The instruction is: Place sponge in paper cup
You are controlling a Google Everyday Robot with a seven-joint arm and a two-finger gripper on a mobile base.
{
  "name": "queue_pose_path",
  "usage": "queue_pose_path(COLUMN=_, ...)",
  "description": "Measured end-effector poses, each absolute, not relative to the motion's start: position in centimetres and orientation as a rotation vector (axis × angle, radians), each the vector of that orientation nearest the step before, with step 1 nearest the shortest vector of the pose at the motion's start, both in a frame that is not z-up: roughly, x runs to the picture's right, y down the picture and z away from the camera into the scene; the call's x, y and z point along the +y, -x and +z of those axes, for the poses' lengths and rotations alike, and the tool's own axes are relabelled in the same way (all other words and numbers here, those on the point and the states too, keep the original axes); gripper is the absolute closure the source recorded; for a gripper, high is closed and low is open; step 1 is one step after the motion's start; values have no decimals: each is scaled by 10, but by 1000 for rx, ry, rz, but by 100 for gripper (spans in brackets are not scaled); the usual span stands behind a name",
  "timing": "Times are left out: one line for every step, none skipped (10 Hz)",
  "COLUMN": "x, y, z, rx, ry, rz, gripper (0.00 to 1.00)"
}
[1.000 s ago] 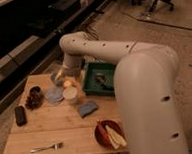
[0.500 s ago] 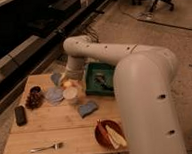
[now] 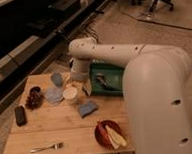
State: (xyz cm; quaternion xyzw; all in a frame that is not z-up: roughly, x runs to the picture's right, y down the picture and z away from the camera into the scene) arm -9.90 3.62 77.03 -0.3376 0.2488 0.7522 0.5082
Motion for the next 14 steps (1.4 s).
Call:
queue_pose_path(x=39, y=97, z=766, rx=633, ry=803, rz=1832, gripper=20)
queue_pose_path(x=47, y=88, z=766, rx=664, ry=796, rz=1859, gripper=20)
queue_pose_path(x=55, y=80, z=769, rx=685, ry=787, rz=1893, gripper=20)
queue_pose_path(x=67, y=64, z=775, rx=714, ry=769, rz=1949, gripper=20)
queue_pose_path(x=75, y=57, z=779, rx=731, ry=758, rz=1981, gripper=20)
queue_pose_path(x=82, y=54, z=780, rx=739, ry=753, rz=1997, gripper=20)
queue_pose_path(x=88, y=48, z=784, rx=747, ry=741, rz=2017, gripper=20)
queue_pose_path(x=92, y=42, z=786, rx=752, ry=737, rz=2033, gripper=20)
queue_pose_path(x=94, y=37, z=790, rx=751, ry=737, rz=2042, gripper=20)
queue_pose_path(x=96, y=33, z=796, rx=751, ry=739, rz=2050, gripper=20)
queue_pose_path(x=100, y=31, z=804, rx=753, ry=744, rz=2052, gripper=20)
queue_pose_path(x=102, y=28, z=808, rx=754, ry=748, rz=2055, gripper=20)
queue_pose_path(x=104, y=24, z=814, rx=755, ry=755, rz=2055, gripper=20)
queue_pose_path(x=107, y=19, z=823, rx=760, ry=759, rz=2055, gripper=20)
